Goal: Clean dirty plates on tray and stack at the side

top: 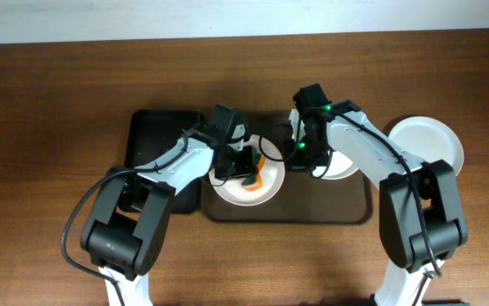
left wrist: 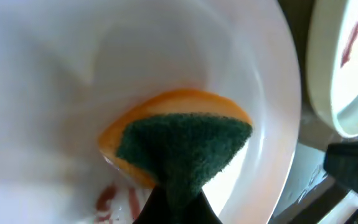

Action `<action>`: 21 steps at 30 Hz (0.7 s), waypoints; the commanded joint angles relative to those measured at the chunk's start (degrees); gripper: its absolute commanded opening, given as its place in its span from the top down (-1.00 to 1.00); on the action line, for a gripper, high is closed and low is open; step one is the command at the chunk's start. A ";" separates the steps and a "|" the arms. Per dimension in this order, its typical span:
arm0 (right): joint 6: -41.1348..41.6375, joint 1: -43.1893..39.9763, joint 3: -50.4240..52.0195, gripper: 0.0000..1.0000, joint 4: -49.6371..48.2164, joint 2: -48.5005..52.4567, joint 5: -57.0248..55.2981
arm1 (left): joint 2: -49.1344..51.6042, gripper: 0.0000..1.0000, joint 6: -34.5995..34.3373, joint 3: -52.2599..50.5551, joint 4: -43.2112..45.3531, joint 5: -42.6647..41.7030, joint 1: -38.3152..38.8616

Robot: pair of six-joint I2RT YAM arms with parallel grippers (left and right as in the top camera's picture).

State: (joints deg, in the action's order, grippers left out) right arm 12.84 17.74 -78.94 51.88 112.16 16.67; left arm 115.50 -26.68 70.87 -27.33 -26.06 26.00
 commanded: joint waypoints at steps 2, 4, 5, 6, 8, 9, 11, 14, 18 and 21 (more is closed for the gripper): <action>-0.50 0.26 0.00 0.58 -0.35 -1.01 0.74 | 1.27 1.00 -0.92 -1.40 -4.70 6.91 2.23; -0.50 0.26 0.00 0.13 -0.68 -0.98 0.72 | 1.27 1.00 -0.92 -1.40 -4.70 7.48 2.89; -0.50 0.26 0.00 0.06 -0.92 -0.96 0.72 | 1.27 1.00 -0.92 -1.40 -4.63 7.61 3.15; -0.48 0.26 0.02 0.05 -1.33 -0.81 0.74 | 1.27 1.00 -0.92 -1.40 -4.66 7.89 3.23; -0.48 0.26 0.02 0.06 -1.53 -0.35 0.74 | 1.27 1.00 -0.92 -1.40 -4.66 7.93 3.21; -0.48 0.26 0.04 0.06 -1.55 0.39 0.74 | 1.27 1.00 -0.92 -1.40 -4.66 7.96 3.19; -0.33 0.26 0.04 0.07 -1.60 1.40 1.44 | 1.27 1.00 -0.92 -1.40 -4.66 7.96 3.21; -0.33 0.26 0.09 0.17 -1.90 2.23 4.00 | 1.27 1.00 -0.92 -1.40 -4.66 7.96 3.21; -0.33 0.26 0.11 0.29 -2.16 2.34 4.55 | 1.27 1.00 -0.92 -1.40 -4.66 7.96 3.21; -0.31 0.26 0.39 0.29 -2.23 2.40 4.52 | 1.27 1.00 -0.92 -1.40 -4.68 7.93 3.21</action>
State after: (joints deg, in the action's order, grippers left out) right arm 12.84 17.74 -78.94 49.74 113.75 20.05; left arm 114.59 -26.89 71.22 -30.63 -21.58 28.49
